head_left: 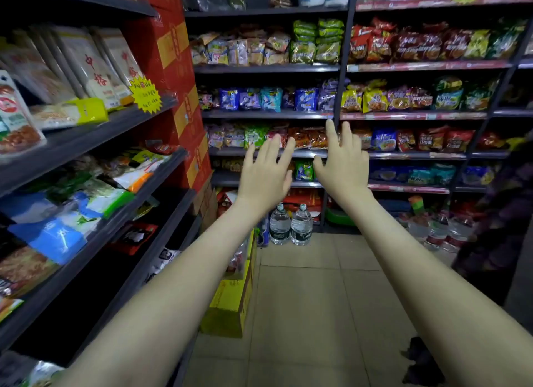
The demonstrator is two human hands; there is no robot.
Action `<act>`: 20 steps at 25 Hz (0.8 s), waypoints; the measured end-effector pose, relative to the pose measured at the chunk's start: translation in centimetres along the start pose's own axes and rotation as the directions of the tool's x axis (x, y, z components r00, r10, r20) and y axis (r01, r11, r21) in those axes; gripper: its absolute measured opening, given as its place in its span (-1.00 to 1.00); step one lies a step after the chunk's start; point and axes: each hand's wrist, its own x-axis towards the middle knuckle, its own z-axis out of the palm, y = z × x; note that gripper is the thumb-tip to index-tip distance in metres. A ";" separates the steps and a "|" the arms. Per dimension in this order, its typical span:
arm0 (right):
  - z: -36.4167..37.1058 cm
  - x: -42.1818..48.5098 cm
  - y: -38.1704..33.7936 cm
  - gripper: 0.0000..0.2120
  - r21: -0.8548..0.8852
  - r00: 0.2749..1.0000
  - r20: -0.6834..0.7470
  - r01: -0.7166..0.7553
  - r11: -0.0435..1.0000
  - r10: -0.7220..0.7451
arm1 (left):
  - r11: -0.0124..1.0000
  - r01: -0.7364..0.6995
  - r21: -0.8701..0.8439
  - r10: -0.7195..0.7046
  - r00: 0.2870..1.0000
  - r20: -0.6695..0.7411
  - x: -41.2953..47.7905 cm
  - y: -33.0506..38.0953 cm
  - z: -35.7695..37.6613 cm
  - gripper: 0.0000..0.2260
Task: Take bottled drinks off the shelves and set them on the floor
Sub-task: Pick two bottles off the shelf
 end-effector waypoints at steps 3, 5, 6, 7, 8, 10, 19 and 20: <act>6.2 3.0 1.8 -0.34 0.011 0.996 0.064 -0.058 0.998 0.057 | 0.998 0.006 -0.064 -0.003 0.999 0.054 2.6 -1.4 6.5 -0.46; 11.3 5.1 3.5 -0.35 0.003 0.990 0.111 -0.084 0.996 0.083 | 0.995 0.021 -0.101 -0.009 0.993 0.114 4.7 -2.6 11.3 -0.46; 14.0 6.7 4.5 -0.36 0.002 0.984 0.136 -0.116 0.993 0.114 | 0.990 0.031 -0.139 -0.006 0.985 0.172 6.3 -3.2 14.0 -0.47; 16.4 8.3 5.7 -0.36 0.010 0.976 0.157 -0.153 0.988 0.150 | 0.985 0.030 -0.169 0.006 0.978 0.208 7.8 -3.7 16.7 -0.47; 18.4 9.8 6.8 -0.36 0.018 0.964 0.187 -0.196 0.980 0.189 | 0.980 0.018 -0.198 0.031 0.969 0.246 9.4 -3.9 19.0 -0.48; 22.4 12.5 9.7 -0.37 -0.010 0.930 0.248 -0.277 0.961 0.271 | 0.974 -0.040 -0.225 0.117 0.934 0.337 12.5 -4.4 24.5 -0.47; 29.7 19.2 32.1 -0.37 -0.232 0.718 0.143 -0.645 0.728 0.682 | 0.792 -0.251 -0.556 0.520 0.755 0.399 29.5 11.8 45.7 -0.46; 29.9 19.5 35.3 -0.37 -0.252 0.678 0.113 -0.688 0.681 0.727 | 0.756 -0.271 -0.596 0.559 0.740 0.373 31.0 14.9 47.6 -0.46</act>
